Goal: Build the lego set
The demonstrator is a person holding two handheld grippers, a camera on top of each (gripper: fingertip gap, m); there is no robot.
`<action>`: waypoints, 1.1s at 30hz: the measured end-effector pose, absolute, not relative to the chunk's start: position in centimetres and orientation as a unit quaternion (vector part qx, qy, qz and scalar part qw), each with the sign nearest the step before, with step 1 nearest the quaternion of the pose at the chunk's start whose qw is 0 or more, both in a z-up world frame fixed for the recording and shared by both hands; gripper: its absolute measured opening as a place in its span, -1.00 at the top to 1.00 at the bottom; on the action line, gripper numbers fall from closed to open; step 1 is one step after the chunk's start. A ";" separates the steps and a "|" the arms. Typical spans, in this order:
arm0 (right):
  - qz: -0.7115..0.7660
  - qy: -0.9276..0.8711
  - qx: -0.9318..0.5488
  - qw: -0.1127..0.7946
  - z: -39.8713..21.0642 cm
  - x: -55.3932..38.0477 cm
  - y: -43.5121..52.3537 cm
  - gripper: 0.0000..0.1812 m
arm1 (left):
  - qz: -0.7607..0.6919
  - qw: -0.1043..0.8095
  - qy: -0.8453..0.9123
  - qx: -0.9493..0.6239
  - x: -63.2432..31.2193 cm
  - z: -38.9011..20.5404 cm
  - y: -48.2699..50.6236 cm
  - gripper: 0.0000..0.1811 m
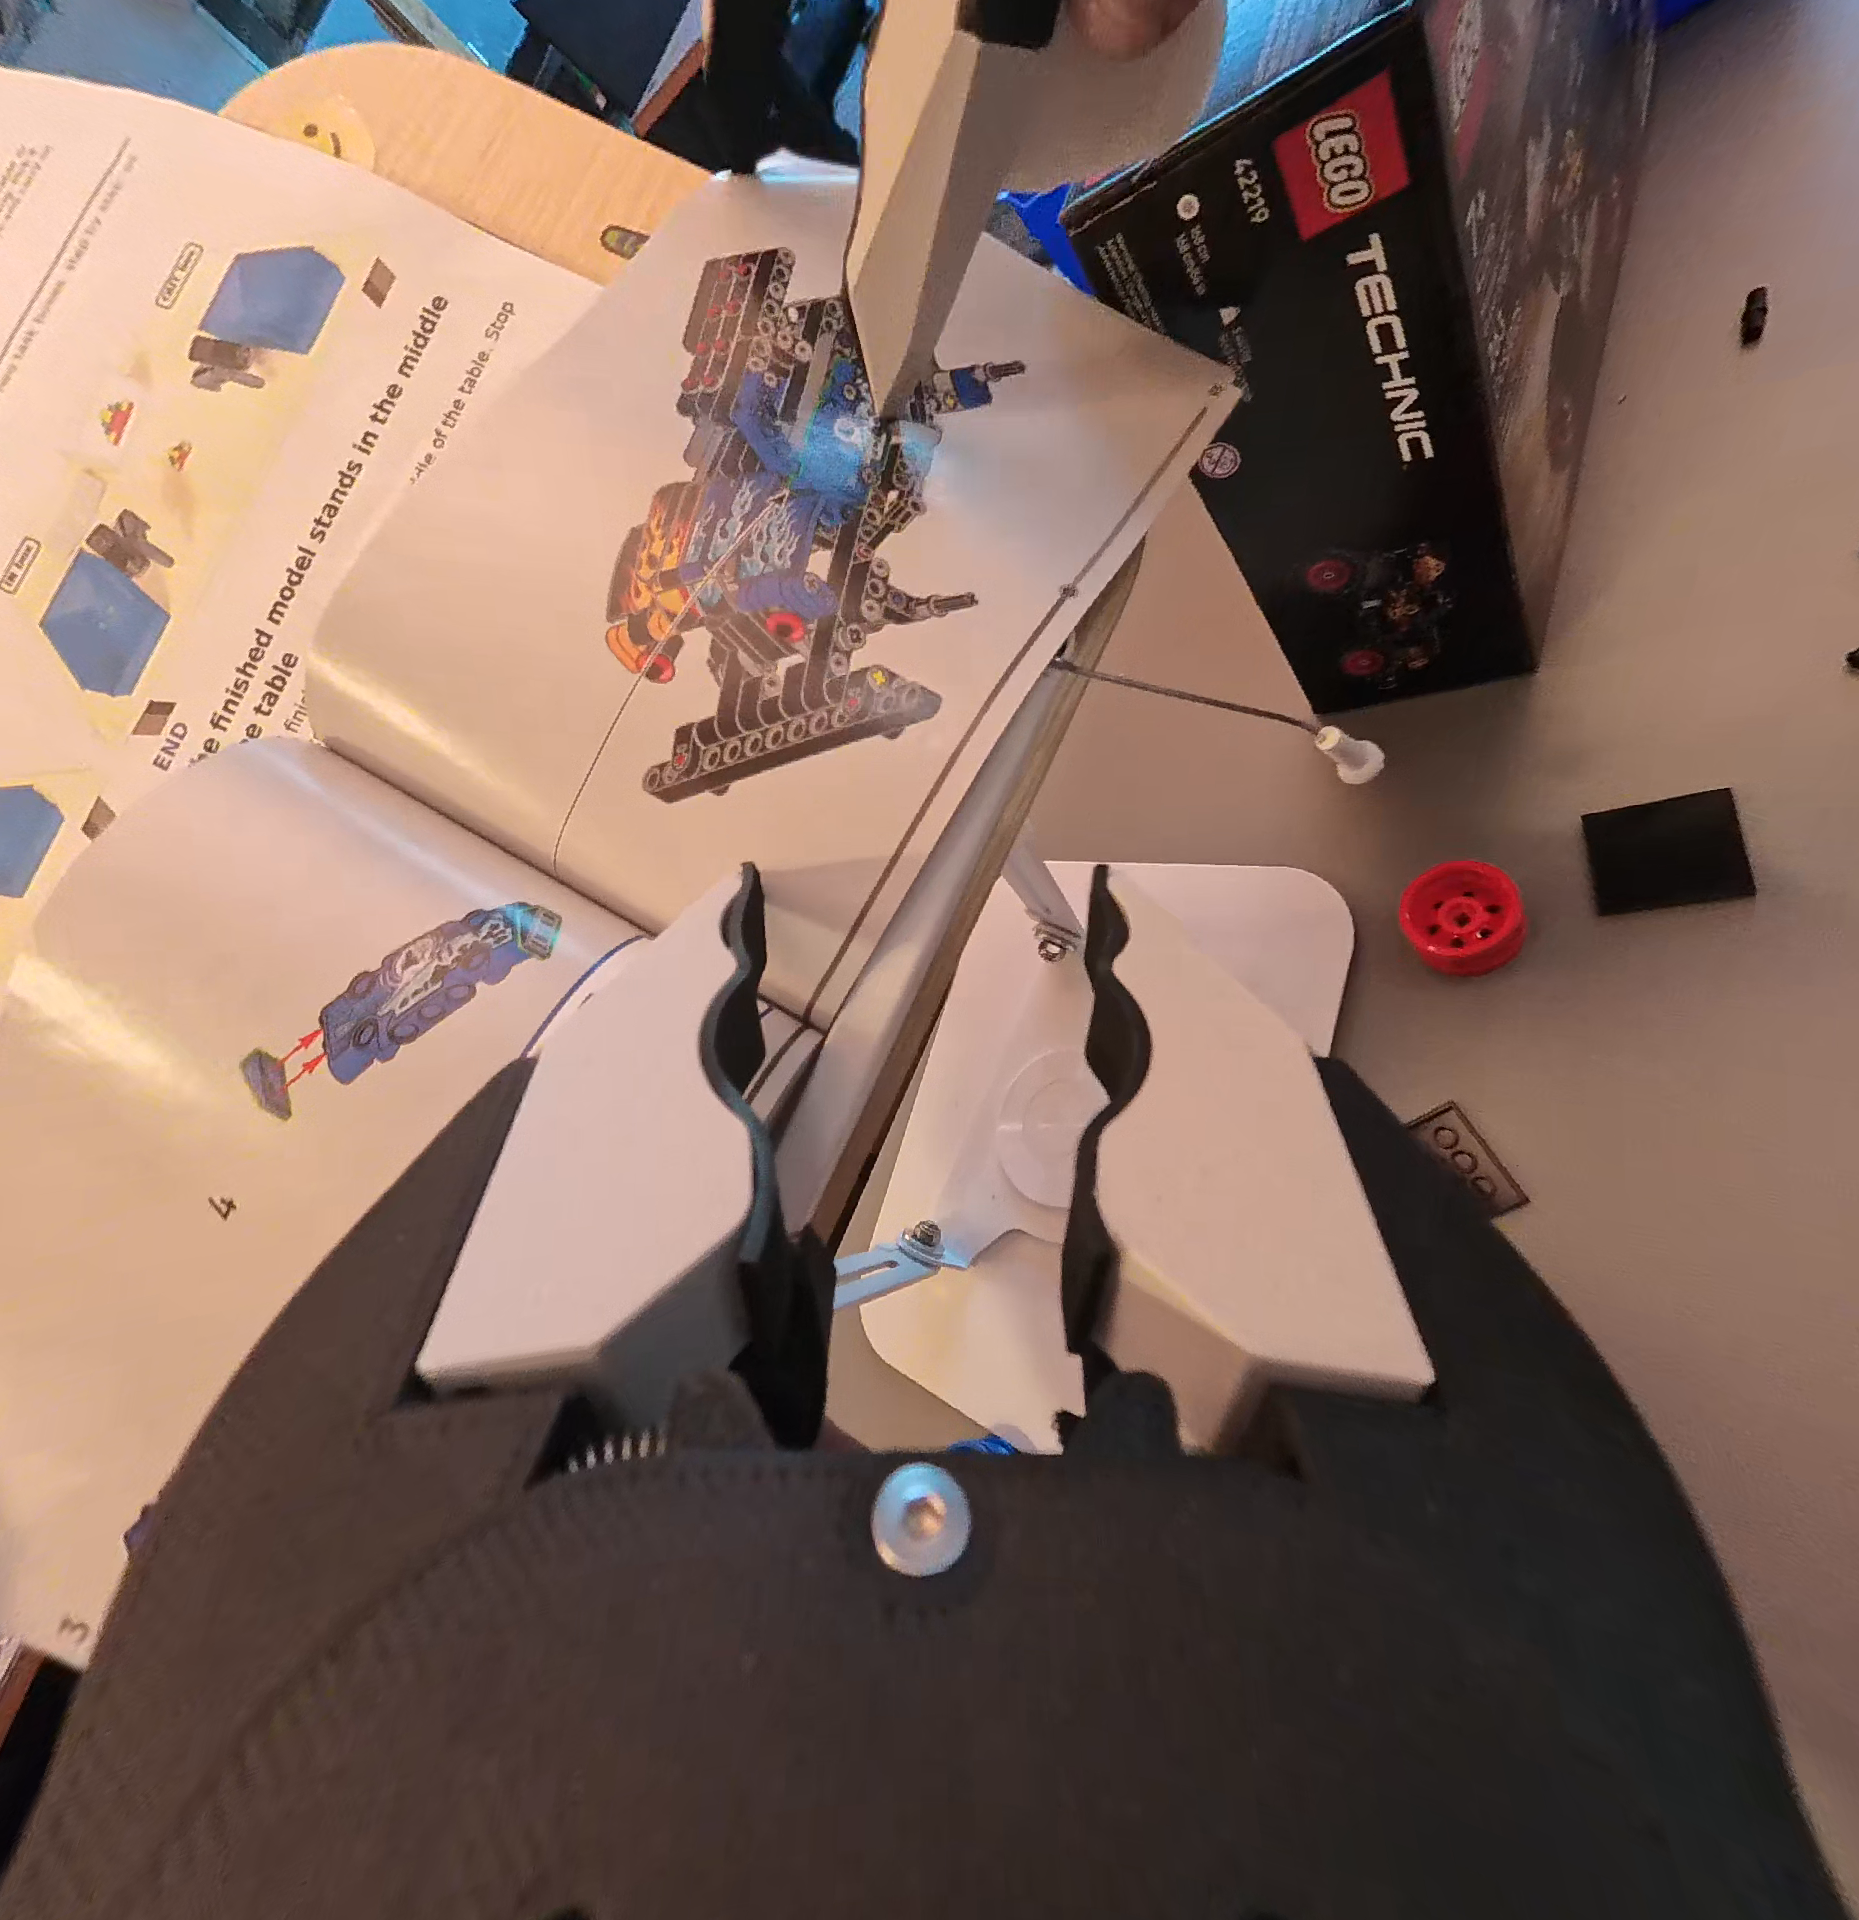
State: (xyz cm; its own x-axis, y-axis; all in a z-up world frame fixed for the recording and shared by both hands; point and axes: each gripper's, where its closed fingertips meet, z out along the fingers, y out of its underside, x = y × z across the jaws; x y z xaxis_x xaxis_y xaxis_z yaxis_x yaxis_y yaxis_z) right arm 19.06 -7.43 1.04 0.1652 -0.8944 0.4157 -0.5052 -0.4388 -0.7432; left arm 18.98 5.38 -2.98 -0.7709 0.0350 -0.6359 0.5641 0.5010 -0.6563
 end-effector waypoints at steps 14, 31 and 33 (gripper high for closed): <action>-0.450 0.455 -0.740 0.207 1.3 18.8 -7.2 0.89 | -0.464 0.288 0.817 0.184 19.0 -3.1 5.3 0.33; -0.293 0.393 -0.804 0.336 6.6 15.2 -0.6 0.96 | -0.474 0.291 0.811 0.178 18.8 -2.7 5.0 0.25; -0.274 0.388 -0.810 0.344 7.1 15.0 0.2 0.95 | -0.476 0.291 0.810 0.180 18.7 -2.6 4.9 0.22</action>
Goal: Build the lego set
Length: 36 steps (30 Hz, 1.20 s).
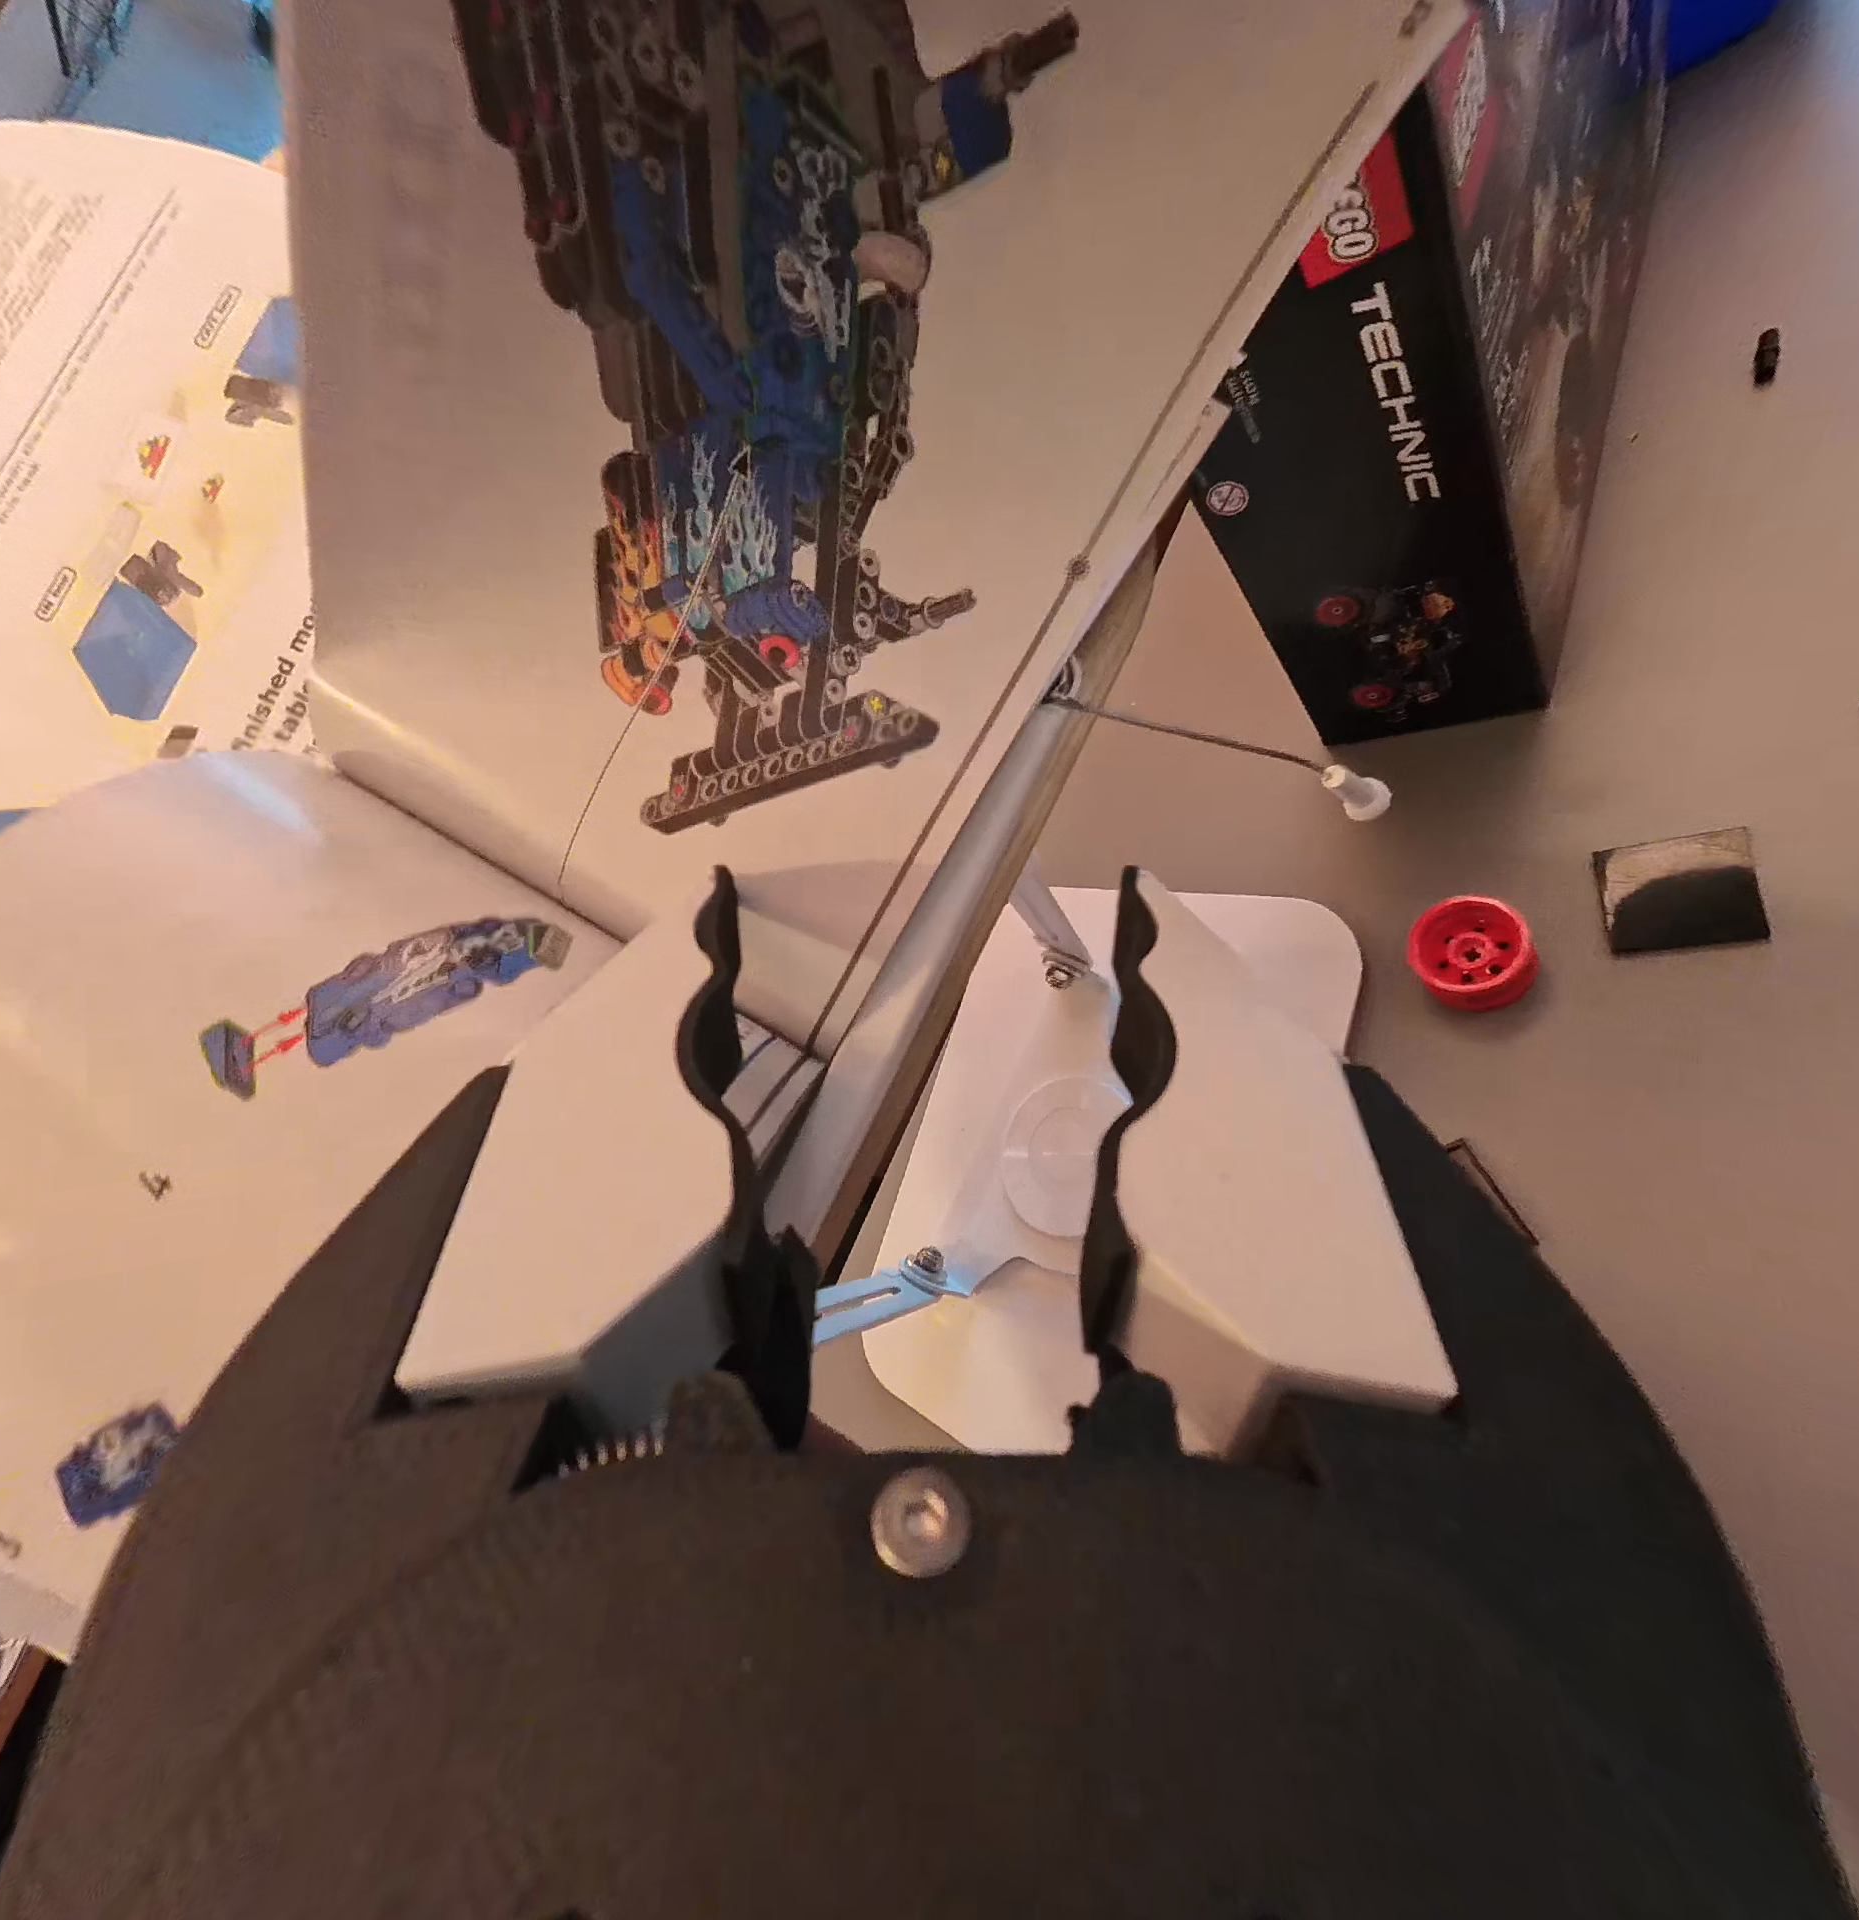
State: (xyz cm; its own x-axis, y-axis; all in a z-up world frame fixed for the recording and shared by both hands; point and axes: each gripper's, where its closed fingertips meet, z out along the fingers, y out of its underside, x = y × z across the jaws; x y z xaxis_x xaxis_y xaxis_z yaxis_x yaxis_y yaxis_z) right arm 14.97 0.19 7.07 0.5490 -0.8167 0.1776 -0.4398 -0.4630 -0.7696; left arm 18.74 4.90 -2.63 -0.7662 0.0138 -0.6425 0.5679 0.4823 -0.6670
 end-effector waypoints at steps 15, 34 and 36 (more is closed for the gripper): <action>-0.229 0.390 -0.760 0.467 10.1 16.1 3.4 0.92 | -0.518 0.300 0.783 0.172 18.1 -0.4 4.8 0.04; -0.212 0.388 -0.748 0.494 11.0 16.6 4.5 0.70 | -0.632 0.360 0.672 0.142 16.7 4.7 5.0 0.97; -0.210 0.389 -0.747 0.497 11.0 16.5 4.5 0.60 | -0.641 0.336 0.678 0.130 17.1 4.9 5.4 1.00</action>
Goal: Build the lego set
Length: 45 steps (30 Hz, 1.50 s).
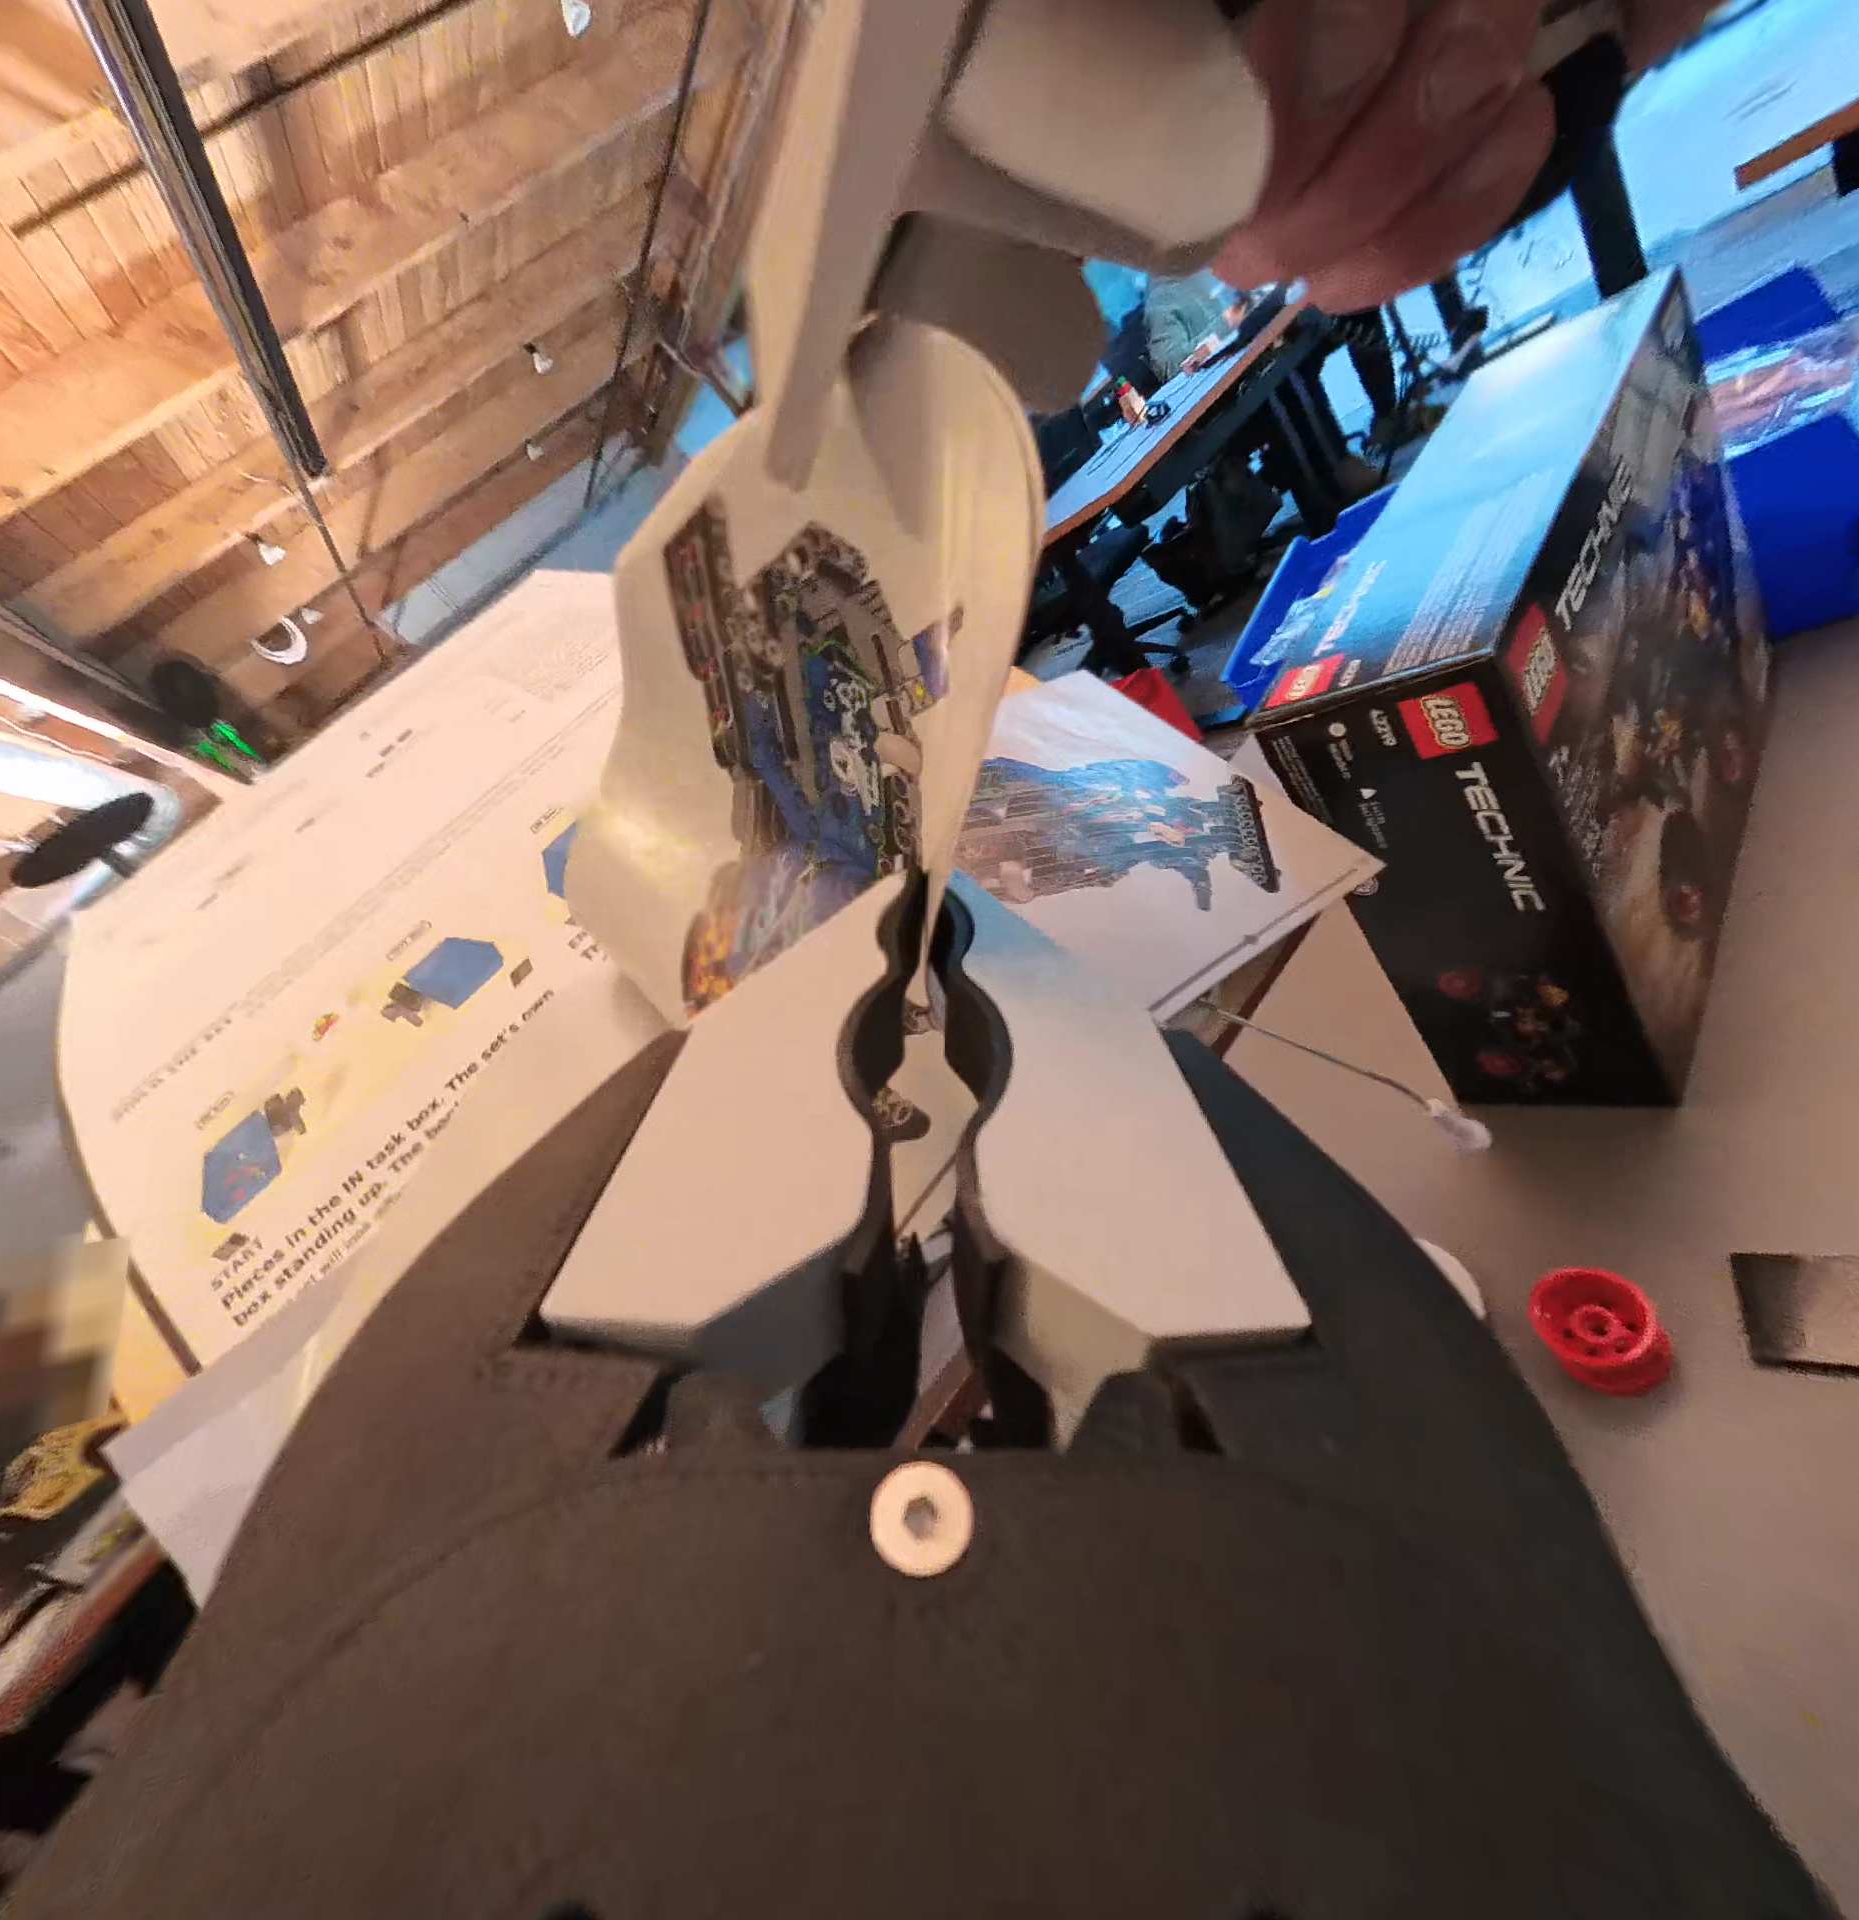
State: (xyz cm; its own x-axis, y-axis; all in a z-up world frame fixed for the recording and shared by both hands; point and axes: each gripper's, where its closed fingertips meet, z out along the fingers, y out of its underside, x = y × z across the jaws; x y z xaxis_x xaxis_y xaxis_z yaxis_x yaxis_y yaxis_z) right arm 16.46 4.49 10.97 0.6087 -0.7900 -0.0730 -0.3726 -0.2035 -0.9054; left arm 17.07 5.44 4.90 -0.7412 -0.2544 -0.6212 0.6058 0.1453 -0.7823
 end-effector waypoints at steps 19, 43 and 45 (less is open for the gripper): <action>-0.259 0.403 -0.743 0.468 10.5 15.4 1.6 0.44 | -0.633 0.209 0.743 0.063 21.5 6.6 11.9 0.90; -0.318 0.333 -0.808 0.368 5.0 18.3 6.9 0.38 | -0.669 0.075 0.739 0.002 24.9 6.9 18.0 1.00; -0.325 0.319 -0.815 0.358 4.5 18.5 7.8 0.40 | -0.666 0.079 0.742 -0.001 25.2 6.7 18.1 1.00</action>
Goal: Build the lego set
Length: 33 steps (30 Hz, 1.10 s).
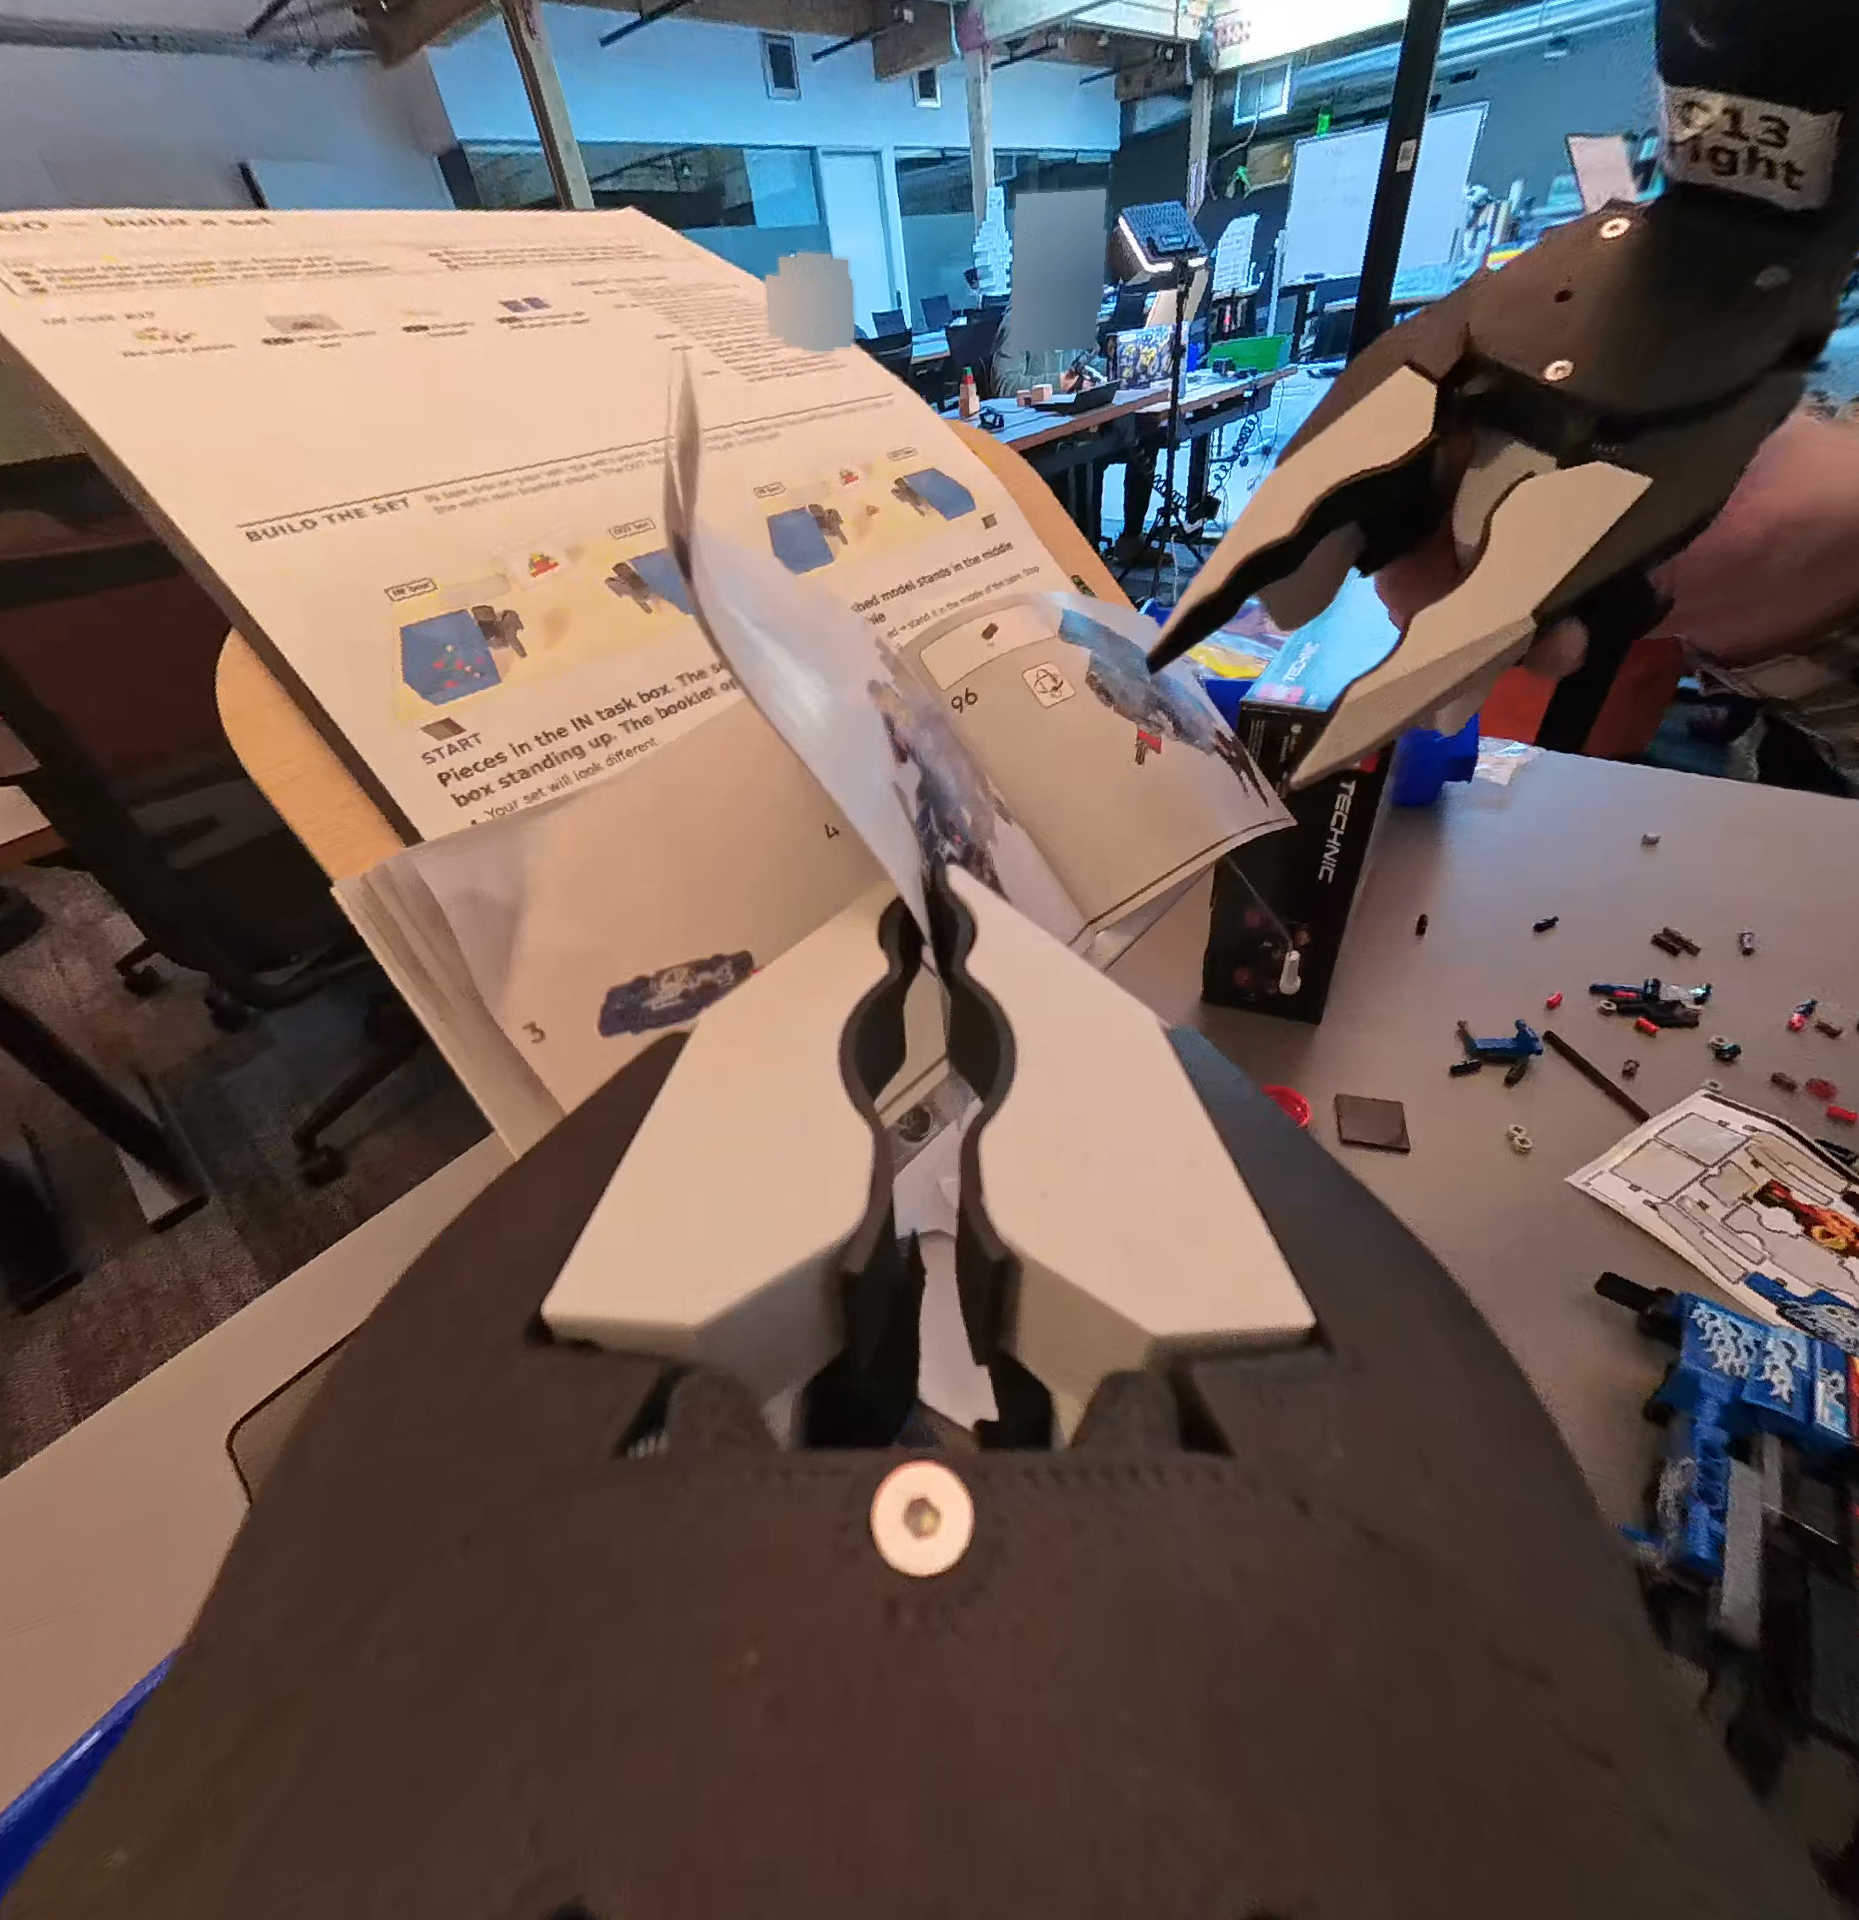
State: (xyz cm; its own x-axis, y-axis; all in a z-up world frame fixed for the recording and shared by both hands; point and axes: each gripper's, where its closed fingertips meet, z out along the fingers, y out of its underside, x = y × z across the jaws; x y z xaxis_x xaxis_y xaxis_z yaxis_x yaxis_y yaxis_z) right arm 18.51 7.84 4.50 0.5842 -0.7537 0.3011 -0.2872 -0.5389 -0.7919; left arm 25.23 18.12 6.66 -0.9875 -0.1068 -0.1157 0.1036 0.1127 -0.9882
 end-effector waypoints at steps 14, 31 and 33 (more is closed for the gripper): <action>-0.348 0.301 -0.844 0.275 0.7 19.9 8.2 0.43 | -0.651 0.052 0.756 -0.046 27.5 4.4 18.5 1.00; -0.354 0.312 -0.848 0.239 -0.9 19.4 6.2 0.50 | -0.659 0.031 0.747 -0.082 29.6 3.1 19.2 1.00; -0.353 0.316 -0.846 0.244 -0.9 19.1 6.1 0.50 | -0.661 0.033 0.745 -0.080 29.6 3.1 19.2 1.00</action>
State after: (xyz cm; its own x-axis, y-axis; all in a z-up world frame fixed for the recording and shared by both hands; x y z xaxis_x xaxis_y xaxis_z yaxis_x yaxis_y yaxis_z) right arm 19.08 6.07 -0.92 0.5510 -0.7068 0.4436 -0.3619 -0.6814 -0.6361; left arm 29.63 19.20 3.13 -0.9852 -0.1623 0.0560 -0.0750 0.1133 -0.9907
